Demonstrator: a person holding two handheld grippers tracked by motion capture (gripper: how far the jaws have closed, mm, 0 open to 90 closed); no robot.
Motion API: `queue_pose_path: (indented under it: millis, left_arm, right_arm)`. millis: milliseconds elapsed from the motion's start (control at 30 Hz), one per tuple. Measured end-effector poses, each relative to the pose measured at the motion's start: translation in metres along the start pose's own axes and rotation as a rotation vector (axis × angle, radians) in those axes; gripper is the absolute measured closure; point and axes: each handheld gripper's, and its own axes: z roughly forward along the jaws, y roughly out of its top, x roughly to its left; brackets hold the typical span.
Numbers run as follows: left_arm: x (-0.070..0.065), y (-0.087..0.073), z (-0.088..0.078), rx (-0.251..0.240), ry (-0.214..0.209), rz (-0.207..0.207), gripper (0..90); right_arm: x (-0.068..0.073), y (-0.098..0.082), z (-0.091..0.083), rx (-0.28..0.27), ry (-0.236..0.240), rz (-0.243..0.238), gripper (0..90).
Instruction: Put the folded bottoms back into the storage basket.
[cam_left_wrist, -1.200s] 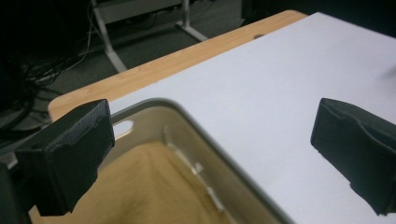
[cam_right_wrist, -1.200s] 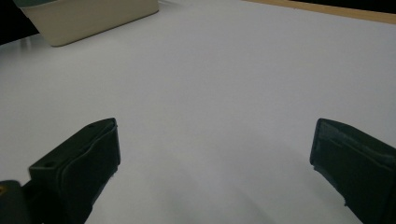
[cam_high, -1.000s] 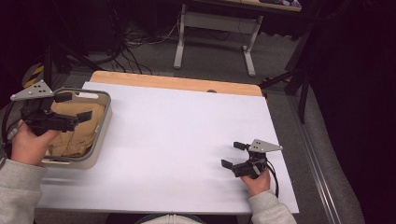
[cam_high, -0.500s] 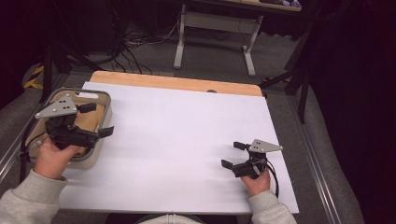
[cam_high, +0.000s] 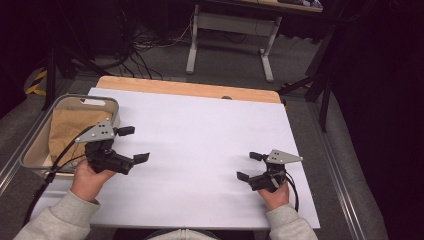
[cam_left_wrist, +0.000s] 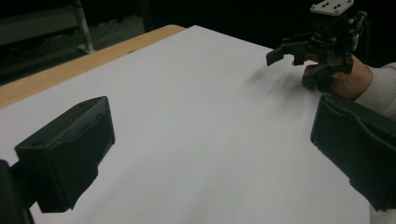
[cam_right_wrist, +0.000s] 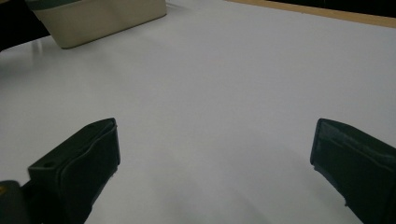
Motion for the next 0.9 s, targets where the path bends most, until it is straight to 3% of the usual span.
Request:
queue_pose_path:
  millis: [200,367,700,800,833,900]
  left_arm:
    - [-0.003,-0.016,0.023,-0.038,-0.045,-0.052,0.5]
    - [-0.006,-0.031,0.044,0.009,-0.062,-0.035,0.4]
    - [-0.009,-0.048,0.072,0.036,-0.100,-0.010,0.0]
    - [-0.009,-0.053,0.078,0.055,-0.083,0.004,0.0]
    - [-0.007,-0.057,0.081,0.070,-0.060,-0.001,0.0]
    - [-0.006,-0.061,0.085,0.089,-0.065,-0.024,0.0]
  right_arm:
    - [0.001,0.000,-0.001,-0.007,0.005,-0.005,1.8]
    - [0.001,0.001,-0.001,-0.011,0.009,-0.010,1.8]
    - [0.002,0.001,-0.002,-0.022,0.021,-0.015,1.7]
    - [0.003,0.001,-0.002,-0.023,0.024,-0.022,1.7]
    - [0.003,0.001,-0.002,-0.025,0.025,-0.022,1.7]
    - [0.004,0.002,-0.002,-0.028,0.027,-0.028,1.6]
